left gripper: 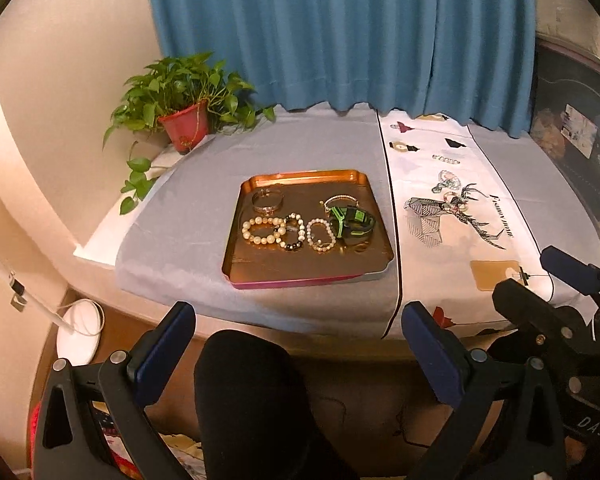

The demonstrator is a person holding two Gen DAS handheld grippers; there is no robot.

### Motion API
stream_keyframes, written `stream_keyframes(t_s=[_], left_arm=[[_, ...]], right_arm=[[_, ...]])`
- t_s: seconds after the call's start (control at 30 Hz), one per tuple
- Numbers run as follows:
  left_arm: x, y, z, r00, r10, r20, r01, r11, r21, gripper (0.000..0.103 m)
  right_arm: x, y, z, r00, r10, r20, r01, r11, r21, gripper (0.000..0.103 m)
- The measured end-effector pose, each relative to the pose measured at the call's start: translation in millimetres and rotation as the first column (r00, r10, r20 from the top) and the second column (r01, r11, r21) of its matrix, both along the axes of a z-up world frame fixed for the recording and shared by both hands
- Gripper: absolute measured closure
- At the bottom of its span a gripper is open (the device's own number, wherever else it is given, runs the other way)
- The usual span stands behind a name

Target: Organize jewelry

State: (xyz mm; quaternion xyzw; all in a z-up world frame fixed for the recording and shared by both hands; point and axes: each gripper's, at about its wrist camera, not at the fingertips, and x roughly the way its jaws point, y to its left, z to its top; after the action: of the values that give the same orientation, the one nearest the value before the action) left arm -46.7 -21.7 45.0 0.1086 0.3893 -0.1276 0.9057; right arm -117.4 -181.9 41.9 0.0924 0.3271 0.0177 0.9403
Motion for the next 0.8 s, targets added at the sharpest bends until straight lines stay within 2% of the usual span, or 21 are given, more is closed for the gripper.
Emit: stream_keyframes(t_s=[0.2, 0.4, 0.57, 0.7, 0.8], left_arm=[[-1, -3, 4, 1.0, 0.0, 0.01, 0.0, 1.0, 0.011, 0.001], [11, -4, -4, 1.0, 0.013, -0.014, -0.013, 1.0, 0.018, 0.001], [30, -10, -13, 0.999, 0.05, -0.017, -0.049, 0.999, 0.02, 0.001], [58, -25, -25, 0.997, 0.055, -0.047, -0.054, 0.998, 0.025, 0.001], [86, -49, -33, 0.996, 0.043, -0.073, -0.039, 0.998, 0.057, 0.001]], right_arm=[[-1, -8, 0, 1.0, -0.01, 0.006, 0.01, 1.0, 0.024, 0.024], [9, -33, -14, 0.998, -0.056, -0.032, 0.058, 0.995, 0.086, 0.024], [27, -83, -34, 0.979, -0.191, -0.074, 0.197, 0.978, 0.076, 0.024], [59, -139, -62, 0.944, -0.296, -0.143, 0.309, 0.948, 0.079, 0.024], [92, -175, -86, 0.923, -0.337, -0.184, 0.353, 0.934, 0.058, 0.026]])
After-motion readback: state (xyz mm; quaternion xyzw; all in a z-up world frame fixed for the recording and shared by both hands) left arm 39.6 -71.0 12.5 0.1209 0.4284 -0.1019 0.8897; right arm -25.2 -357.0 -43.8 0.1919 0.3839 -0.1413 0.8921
